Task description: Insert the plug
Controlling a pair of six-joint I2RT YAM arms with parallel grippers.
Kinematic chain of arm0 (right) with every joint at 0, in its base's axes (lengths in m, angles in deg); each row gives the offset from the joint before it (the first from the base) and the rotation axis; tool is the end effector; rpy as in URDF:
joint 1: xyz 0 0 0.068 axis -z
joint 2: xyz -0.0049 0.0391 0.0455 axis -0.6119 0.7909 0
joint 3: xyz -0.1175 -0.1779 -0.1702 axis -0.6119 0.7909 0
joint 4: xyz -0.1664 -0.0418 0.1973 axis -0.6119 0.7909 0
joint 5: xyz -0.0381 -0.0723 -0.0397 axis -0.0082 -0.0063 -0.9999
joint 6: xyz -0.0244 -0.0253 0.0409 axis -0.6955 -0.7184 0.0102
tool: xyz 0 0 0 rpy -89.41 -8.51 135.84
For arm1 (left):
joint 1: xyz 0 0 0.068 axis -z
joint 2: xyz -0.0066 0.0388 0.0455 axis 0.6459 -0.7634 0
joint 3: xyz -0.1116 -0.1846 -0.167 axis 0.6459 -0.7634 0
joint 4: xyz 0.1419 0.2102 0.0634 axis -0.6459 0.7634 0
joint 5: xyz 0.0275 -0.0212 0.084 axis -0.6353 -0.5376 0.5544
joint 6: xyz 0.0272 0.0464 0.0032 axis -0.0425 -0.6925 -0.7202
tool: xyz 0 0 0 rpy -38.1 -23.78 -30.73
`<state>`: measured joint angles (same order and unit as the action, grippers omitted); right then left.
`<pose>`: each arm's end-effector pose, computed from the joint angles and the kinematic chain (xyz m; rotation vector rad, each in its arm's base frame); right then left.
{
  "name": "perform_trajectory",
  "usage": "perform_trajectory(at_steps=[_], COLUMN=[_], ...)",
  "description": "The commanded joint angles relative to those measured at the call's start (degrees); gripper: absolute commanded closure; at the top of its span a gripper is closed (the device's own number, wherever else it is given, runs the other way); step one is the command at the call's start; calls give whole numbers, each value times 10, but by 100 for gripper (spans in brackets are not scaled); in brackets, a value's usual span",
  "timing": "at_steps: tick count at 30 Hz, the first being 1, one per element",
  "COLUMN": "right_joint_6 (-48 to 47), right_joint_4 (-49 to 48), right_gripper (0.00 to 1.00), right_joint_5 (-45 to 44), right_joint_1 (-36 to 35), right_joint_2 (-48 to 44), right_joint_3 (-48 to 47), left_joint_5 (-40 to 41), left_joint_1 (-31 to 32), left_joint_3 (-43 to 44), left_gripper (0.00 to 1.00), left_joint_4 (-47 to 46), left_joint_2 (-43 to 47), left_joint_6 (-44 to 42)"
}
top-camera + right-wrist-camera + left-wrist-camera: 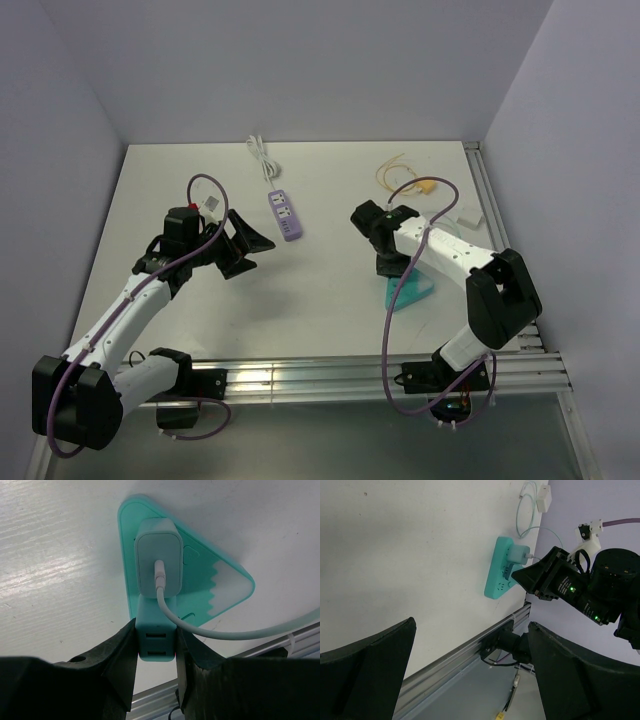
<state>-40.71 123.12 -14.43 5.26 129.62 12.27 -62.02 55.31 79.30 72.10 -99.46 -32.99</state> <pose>0.2361 0.1340 0.2128 0.2280 2.8102 -0.3878 0.2116 -0.0766 0.2569 -0.4969 2.3483 -1.2552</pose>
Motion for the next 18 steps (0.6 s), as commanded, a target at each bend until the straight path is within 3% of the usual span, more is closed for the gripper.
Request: perform_trajectory(at_steps=[1, 18], right_joint_6=[16, 4], right_joint_4=[-75, -150], right_gripper=[100, 100], right_joint_5=[63, 140], right_joint_1=[10, 43], right_joint_2=[35, 7], right_joint_3=[28, 93], left_joint_5=[-14, -22], left_joint_1=[0, 0], left_joint_3=[6, 6], left_gripper=[1, 1], left_joint_4=[-23, -29], left_joint_2=[11, 5], left_joint_6=[-8, -6])
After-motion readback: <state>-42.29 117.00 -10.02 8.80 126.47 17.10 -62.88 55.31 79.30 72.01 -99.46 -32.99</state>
